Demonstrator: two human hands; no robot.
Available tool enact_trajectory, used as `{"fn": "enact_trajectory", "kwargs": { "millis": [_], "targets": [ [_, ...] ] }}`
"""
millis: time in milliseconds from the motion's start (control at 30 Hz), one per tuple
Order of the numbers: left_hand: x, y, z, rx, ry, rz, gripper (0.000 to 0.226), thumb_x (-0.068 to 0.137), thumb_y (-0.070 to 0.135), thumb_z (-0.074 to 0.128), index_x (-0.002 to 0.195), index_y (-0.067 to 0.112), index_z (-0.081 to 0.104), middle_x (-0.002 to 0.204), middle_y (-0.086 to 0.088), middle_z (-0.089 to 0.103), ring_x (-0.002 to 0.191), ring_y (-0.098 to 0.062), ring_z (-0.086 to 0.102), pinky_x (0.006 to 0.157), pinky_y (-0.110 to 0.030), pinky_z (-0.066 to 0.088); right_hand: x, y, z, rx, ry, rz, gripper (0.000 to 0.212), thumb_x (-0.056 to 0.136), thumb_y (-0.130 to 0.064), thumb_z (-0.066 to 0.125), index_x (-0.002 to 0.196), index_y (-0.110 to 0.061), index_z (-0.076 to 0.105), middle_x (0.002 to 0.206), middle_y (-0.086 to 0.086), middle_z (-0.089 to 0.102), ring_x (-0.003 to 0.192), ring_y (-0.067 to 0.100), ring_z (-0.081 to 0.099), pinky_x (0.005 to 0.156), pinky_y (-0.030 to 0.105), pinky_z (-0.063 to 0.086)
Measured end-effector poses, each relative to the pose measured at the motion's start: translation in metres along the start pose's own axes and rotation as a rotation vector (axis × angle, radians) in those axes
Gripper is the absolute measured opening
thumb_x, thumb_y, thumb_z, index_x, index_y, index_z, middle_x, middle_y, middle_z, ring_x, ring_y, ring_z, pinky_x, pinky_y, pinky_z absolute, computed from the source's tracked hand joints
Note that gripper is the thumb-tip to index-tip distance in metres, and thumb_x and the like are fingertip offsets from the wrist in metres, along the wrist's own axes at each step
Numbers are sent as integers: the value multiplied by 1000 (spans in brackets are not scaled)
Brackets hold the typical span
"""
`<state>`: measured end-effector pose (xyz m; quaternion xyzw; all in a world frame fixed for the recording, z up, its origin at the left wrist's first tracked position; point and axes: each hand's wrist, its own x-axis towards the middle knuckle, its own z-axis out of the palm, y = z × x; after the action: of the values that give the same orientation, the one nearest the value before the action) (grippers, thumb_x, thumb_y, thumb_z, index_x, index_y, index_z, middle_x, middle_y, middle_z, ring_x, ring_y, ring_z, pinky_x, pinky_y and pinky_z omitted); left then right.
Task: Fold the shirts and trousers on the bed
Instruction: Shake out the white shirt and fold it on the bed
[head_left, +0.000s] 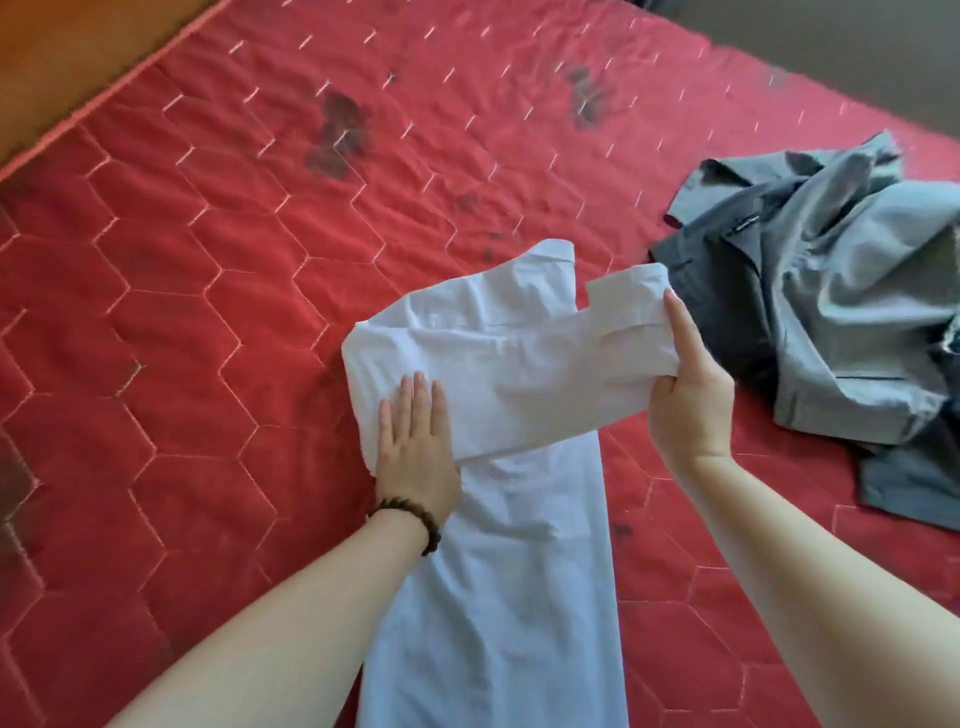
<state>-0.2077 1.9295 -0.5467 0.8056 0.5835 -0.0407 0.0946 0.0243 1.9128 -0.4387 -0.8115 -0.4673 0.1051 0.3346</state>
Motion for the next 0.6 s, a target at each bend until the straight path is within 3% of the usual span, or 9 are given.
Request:
{"fn": "enact_trajectory", "kwargs": {
  "millis": [100, 167, 233, 300, 367, 467, 533, 600],
  "targets": [
    [9, 6, 12, 44, 54, 8, 77, 75, 5, 42, 149, 5, 22, 157, -17, 16, 147, -30, 9, 119, -47, 5, -7, 63, -6, -115, -10, 158, 87, 74, 9, 37, 146, -40, 32, 130, 7, 61, 106, 33, 58, 85, 33, 41],
    [11, 7, 20, 67, 38, 34, 77, 74, 3, 35, 150, 6, 22, 158, -18, 15, 147, -31, 7, 119, -47, 4, -21, 98, -1, -199, -100, 283, 79, 83, 1, 38, 147, -44, 26, 142, -1, 50, 121, 28, 52, 93, 34, 38],
    [10, 7, 24, 91, -7, 61, 77, 77, 3, 32, 152, 9, 14, 159, -17, 7, 148, -29, -1, 118, -46, -3, -37, 121, 9, -298, -231, 311, 73, 87, -3, 37, 150, -37, 23, 149, -2, 41, 128, 29, 45, 99, 39, 38],
    [10, 8, 23, 110, -53, 80, 78, 79, 3, 28, 153, 12, 3, 160, -16, -3, 147, -28, -10, 118, -46, -8, -44, 133, 17, -402, -268, 258, 73, 84, -1, 40, 149, -29, 25, 139, 4, 48, 117, 33, 49, 90, 42, 43],
    [11, 11, 21, 144, -86, 95, 78, 81, 4, 25, 152, 14, -7, 159, -15, -10, 146, -28, -16, 118, -47, -10, -40, 134, 22, -452, -217, 183, 68, 82, -1, 44, 145, -22, 32, 118, 8, 58, 100, 34, 53, 81, 41, 45],
    [13, 12, 19, 185, -106, 135, 77, 86, 8, 30, 151, 16, -9, 159, -15, -11, 146, -28, -17, 118, -48, -10, -33, 135, 20, -437, -59, 141, 59, 82, 1, 41, 138, -14, 48, 104, 14, 65, 95, 36, 57, 90, 48, 45],
    [15, 13, 19, 159, -45, 169, 79, 81, 8, 34, 153, 17, 3, 159, -17, 0, 147, -30, -7, 118, -48, -5, -32, 140, 12, -415, 40, 196, 59, 81, 1, 40, 138, -13, 50, 108, 15, 65, 103, 35, 57, 101, 52, 39],
    [15, 17, 22, 133, -10, 216, 81, 77, 8, 37, 152, 19, 10, 159, -17, 7, 148, -31, 0, 118, -49, -1, -34, 148, 4, -460, -7, 333, 61, 85, 0, 43, 144, -17, 42, 126, 14, 59, 122, 32, 49, 112, 50, 25]
  ]
}}
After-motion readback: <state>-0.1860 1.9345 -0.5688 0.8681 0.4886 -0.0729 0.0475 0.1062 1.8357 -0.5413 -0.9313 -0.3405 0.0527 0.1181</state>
